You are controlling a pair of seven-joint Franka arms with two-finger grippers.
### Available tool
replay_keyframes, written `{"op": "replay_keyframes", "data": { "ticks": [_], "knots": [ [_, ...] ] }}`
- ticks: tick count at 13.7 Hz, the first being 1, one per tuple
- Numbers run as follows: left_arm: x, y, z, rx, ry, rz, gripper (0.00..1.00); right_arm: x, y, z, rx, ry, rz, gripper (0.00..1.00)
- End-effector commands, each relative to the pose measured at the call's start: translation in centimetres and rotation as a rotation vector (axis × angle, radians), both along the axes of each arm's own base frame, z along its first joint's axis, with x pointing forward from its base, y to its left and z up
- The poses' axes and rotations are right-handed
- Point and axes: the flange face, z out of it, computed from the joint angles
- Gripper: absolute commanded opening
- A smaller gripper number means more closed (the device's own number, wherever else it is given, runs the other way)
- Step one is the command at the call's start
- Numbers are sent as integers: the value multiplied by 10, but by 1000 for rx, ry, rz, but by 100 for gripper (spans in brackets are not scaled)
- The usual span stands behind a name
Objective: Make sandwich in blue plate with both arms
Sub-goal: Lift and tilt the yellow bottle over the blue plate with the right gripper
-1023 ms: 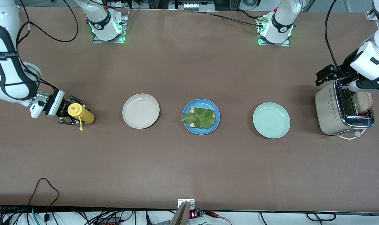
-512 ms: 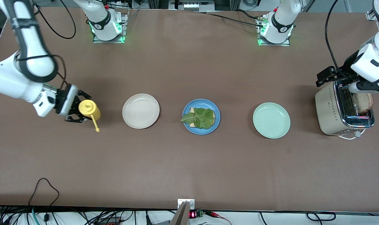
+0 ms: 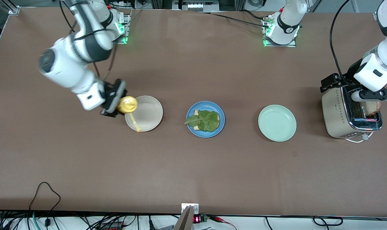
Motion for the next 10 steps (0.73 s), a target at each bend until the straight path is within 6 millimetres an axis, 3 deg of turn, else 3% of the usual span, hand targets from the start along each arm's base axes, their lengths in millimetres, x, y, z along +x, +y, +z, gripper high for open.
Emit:
{"op": "replay_keyframes", "data": {
  "ticks": [1, 5, 8, 10],
  "knots": [
    [4, 2, 7, 3, -11, -2, 100, -20, 62, 10, -107, -45, -29, 0],
    [3, 0, 6, 4, -34, -7, 100, -50, 139, -11, -198, -72, -17, 0],
    [-2, -3, 5, 6, -57, -11, 100, -67, 177, -34, -280, -82, -18, 0],
    [-8, -4, 0, 8, -69, -11, 100, -63, 202, -44, -378, -85, -17, 0]
  ]
}}
